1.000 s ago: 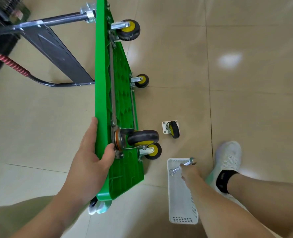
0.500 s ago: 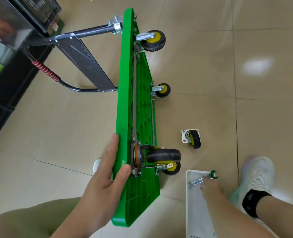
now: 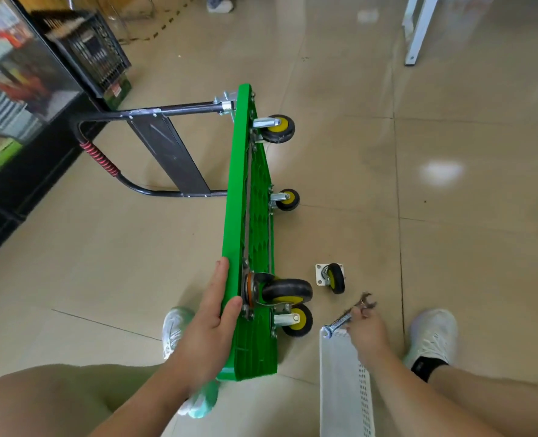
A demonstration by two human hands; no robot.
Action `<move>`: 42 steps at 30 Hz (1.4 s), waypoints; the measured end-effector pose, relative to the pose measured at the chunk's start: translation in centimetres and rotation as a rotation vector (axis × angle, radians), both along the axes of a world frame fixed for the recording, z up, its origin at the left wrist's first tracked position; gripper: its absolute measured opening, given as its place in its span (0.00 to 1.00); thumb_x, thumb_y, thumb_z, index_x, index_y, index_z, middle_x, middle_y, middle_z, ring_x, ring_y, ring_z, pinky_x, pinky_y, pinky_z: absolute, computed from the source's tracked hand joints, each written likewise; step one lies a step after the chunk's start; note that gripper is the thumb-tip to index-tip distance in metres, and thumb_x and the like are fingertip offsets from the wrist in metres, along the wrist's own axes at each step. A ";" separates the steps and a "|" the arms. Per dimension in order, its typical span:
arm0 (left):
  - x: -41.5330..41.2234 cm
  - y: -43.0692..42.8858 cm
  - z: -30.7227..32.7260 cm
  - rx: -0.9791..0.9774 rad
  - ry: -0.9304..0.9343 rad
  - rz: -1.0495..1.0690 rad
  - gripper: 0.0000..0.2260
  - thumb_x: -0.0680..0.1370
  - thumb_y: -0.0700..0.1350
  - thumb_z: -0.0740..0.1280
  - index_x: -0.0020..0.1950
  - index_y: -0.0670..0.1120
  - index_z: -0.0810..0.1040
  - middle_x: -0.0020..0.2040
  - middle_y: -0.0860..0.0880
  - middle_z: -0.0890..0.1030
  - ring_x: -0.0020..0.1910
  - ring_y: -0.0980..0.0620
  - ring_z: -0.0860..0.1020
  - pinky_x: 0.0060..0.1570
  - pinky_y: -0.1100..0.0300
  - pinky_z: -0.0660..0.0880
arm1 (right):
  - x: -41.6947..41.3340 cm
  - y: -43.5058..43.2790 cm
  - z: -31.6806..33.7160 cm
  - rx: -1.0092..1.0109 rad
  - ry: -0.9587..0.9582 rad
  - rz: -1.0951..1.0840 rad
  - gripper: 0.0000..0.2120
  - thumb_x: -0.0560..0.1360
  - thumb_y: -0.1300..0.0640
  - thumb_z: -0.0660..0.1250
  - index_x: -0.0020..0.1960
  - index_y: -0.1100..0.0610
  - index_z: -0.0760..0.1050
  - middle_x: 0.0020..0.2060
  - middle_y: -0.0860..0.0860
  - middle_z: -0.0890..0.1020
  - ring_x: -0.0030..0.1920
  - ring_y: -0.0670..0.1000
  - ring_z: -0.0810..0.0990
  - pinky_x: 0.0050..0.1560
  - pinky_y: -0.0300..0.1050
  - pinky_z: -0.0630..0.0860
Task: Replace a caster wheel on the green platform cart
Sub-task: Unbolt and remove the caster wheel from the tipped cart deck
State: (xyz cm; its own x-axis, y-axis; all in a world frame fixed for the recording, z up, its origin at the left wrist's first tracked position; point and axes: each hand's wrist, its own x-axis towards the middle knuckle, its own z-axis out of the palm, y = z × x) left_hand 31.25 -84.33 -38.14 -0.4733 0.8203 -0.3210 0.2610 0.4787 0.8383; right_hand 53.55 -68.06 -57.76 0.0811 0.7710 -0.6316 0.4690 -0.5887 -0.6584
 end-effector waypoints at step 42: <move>-0.5 -1.1 1.5 -0.023 0.045 0.020 0.27 0.84 0.50 0.65 0.79 0.66 0.59 0.77 0.60 0.68 0.76 0.55 0.67 0.75 0.49 0.69 | -7.9 1.8 23.6 0.134 0.624 0.326 0.05 0.80 0.59 0.69 0.53 0.60 0.81 0.46 0.56 0.86 0.46 0.56 0.87 0.56 0.60 0.82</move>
State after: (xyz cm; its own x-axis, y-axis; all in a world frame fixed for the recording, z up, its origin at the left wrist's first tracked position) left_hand 30.74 -85.46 -36.60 -0.5035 0.8035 -0.3176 0.2882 0.5028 0.8149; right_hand 45.63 -66.23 -34.11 -0.5122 0.7688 -0.3829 0.1197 -0.3775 -0.9182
